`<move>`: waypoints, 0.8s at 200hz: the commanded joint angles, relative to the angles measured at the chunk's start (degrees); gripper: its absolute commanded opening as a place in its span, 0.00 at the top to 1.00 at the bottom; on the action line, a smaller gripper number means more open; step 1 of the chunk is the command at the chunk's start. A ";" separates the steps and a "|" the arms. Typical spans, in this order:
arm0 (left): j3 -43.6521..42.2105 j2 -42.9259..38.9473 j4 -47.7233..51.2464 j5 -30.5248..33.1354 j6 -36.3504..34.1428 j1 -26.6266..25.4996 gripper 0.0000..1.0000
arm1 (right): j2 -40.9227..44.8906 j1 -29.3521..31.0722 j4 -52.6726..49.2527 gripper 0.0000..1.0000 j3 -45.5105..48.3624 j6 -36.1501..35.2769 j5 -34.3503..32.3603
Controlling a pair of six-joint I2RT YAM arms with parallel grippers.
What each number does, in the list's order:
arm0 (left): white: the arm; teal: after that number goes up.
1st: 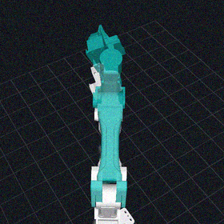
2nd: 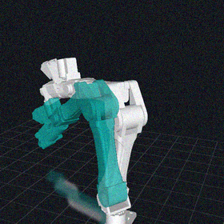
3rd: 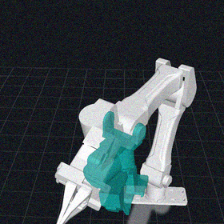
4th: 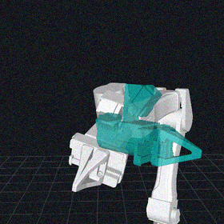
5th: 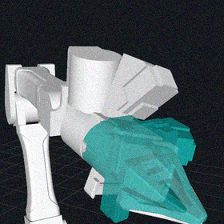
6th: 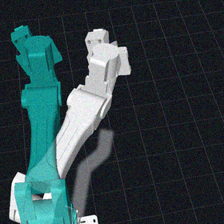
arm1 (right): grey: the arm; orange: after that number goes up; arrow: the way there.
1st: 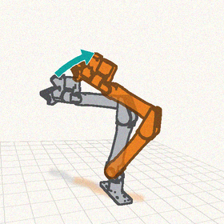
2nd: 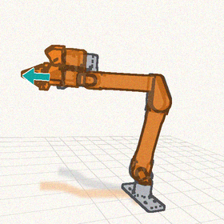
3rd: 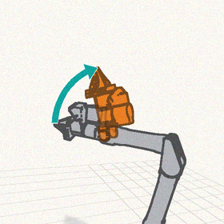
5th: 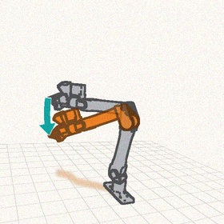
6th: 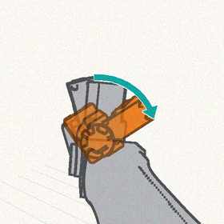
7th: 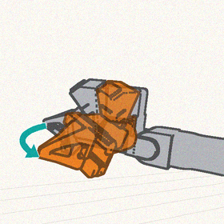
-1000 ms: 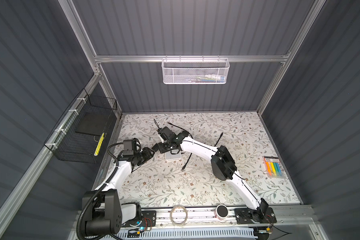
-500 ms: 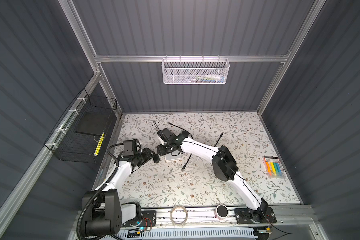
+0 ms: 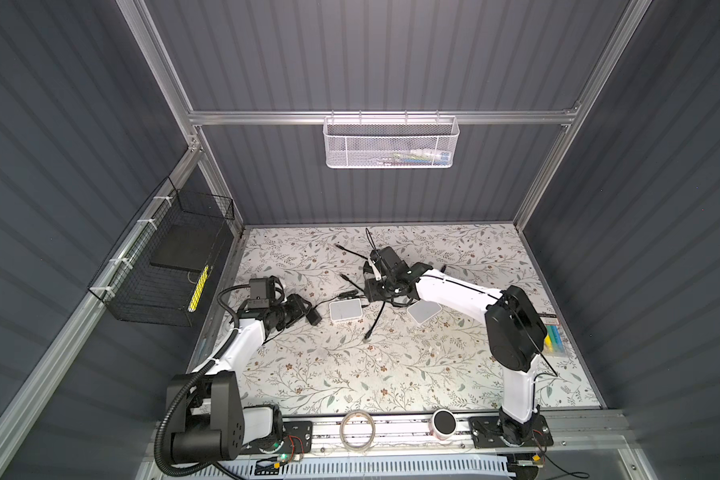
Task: Insert the plug into the switch port
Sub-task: 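Open right gripper and draw it back over the cable bundle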
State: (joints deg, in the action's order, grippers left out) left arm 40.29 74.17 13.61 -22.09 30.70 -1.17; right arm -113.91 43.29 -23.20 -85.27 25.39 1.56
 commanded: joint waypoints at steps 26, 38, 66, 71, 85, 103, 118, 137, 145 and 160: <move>1.65 1.58 -0.74 0.33 0.68 -1.64 0.54 | -1.25 0.66 5.63 0.45 3.67 4.66 4.18; 1.71 1.92 -0.90 0.37 0.54 -1.64 0.54 | -1.22 0.75 7.21 0.45 5.03 5.81 5.20; 1.54 2.94 -1.74 0.07 0.81 -1.73 0.54 | -2.90 1.59 8.71 0.45 5.12 7.51 6.98; 1.42 2.95 -1.89 0.08 0.81 -1.73 0.54 | -3.22 1.79 9.03 0.45 5.09 7.86 7.44; 1.24 2.92 -1.88 0.20 0.72 -1.73 0.54 | -4.26 2.05 10.47 0.46 4.94 9.19 8.62; 1.00 2.65 -1.50 0.44 0.33 -1.73 0.54 | -5.15 2.46 11.74 0.47 4.62 10.41 9.62; 0.61 2.47 -1.54 0.60 0.15 -1.73 0.54 | -5.98 2.93 11.78 0.47 3.84 10.78 9.45; 0.17 2.55 -1.65 0.65 0.11 -1.73 0.54 | -7.23 3.42 11.25 0.48 2.60 11.19 10.01; -0.05 2.64 -1.84 0.70 0.06 -1.73 0.54 | -7.58 3.76 11.35 0.48 2.25 11.32 10.04; -0.38 2.53 -2.16 0.76 0.15 -1.72 0.54 | -8.36 4.38 11.32 0.48 1.12 11.27 10.47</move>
State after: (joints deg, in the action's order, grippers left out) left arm 40.36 76.75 12.21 -21.87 30.70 -2.70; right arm -120.90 46.70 -11.84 -81.76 35.79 11.16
